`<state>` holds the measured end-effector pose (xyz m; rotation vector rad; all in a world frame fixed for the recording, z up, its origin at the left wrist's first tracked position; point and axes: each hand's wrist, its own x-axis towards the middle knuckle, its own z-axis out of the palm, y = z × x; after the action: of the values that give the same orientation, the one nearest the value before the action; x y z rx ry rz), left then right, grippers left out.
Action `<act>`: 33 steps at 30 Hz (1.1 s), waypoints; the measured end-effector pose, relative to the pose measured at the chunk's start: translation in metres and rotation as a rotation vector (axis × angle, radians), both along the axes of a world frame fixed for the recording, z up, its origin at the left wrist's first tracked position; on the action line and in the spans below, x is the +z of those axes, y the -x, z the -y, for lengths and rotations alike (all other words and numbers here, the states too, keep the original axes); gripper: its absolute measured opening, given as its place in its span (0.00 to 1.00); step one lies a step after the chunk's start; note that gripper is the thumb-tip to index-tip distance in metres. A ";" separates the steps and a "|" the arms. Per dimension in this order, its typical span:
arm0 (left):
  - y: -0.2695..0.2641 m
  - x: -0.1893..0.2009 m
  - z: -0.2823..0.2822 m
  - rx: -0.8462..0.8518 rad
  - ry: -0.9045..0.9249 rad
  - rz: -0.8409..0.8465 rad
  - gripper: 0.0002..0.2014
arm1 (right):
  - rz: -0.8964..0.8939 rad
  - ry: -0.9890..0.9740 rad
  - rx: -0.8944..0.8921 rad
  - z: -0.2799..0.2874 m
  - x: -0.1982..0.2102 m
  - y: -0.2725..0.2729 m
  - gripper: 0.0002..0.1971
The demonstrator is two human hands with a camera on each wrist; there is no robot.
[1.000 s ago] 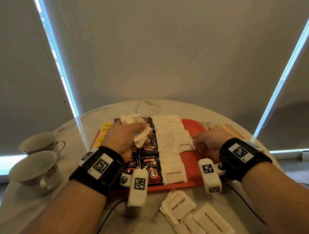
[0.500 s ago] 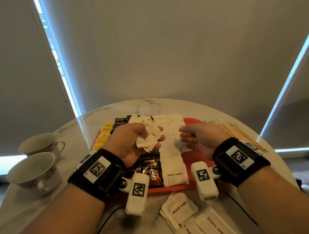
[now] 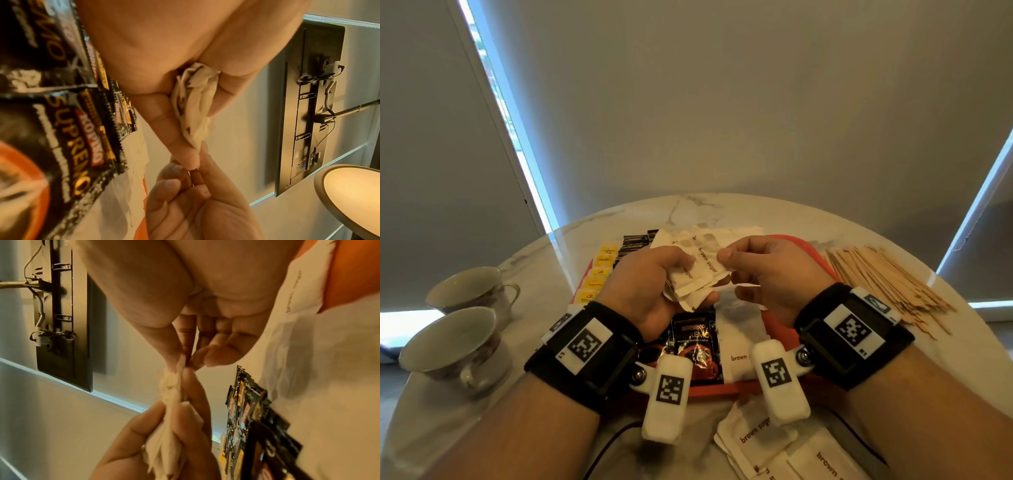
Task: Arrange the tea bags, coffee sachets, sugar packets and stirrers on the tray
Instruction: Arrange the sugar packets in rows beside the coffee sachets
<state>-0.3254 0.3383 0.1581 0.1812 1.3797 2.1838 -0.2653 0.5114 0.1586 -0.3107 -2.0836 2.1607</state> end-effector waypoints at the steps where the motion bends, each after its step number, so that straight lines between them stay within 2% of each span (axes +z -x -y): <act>1: 0.000 0.001 0.000 0.015 0.021 0.003 0.18 | -0.006 0.032 -0.010 -0.001 -0.001 0.000 0.06; 4: 0.000 0.001 -0.001 0.044 0.090 -0.049 0.15 | -0.031 0.100 -0.019 -0.001 -0.002 -0.002 0.05; 6: -0.002 0.001 -0.001 0.028 0.111 -0.113 0.17 | -0.052 0.085 -0.014 -0.002 -0.002 -0.004 0.06; 9: -0.004 0.002 0.002 -0.039 0.136 -0.190 0.22 | -0.075 0.047 0.017 -0.003 -0.001 -0.008 0.12; 12: -0.004 0.003 0.002 -0.055 0.173 -0.214 0.22 | -0.085 0.082 0.015 -0.002 0.000 -0.010 0.13; 15: -0.006 0.004 0.001 -0.022 0.179 -0.201 0.18 | -0.081 0.191 -0.021 -0.003 0.000 -0.008 0.11; 19: -0.001 0.004 0.001 0.133 0.169 -0.145 0.16 | -0.102 0.337 -0.068 -0.006 0.003 -0.005 0.06; 21: 0.000 0.005 0.001 0.183 0.149 -0.101 0.11 | -0.093 0.364 -0.056 -0.006 0.004 -0.006 0.03; 25: -0.005 0.007 -0.002 0.167 0.093 -0.075 0.06 | -0.099 0.299 -0.015 -0.001 -0.001 -0.005 0.10; 27: -0.006 0.007 -0.002 0.125 0.071 -0.105 0.09 | -0.101 0.240 -0.022 0.000 -0.004 -0.005 0.12; 31: -0.005 0.004 0.000 0.062 0.103 -0.280 0.29 | -0.117 0.140 0.017 0.001 -0.003 -0.009 0.14; 33: -0.005 0.002 0.000 0.058 0.153 -0.345 0.30 | -0.116 0.086 0.038 0.002 -0.002 -0.011 0.16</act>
<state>-0.3202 0.3380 0.1599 0.4845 1.7518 2.1528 -0.2543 0.5091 0.1564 -0.1510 -1.9543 2.2363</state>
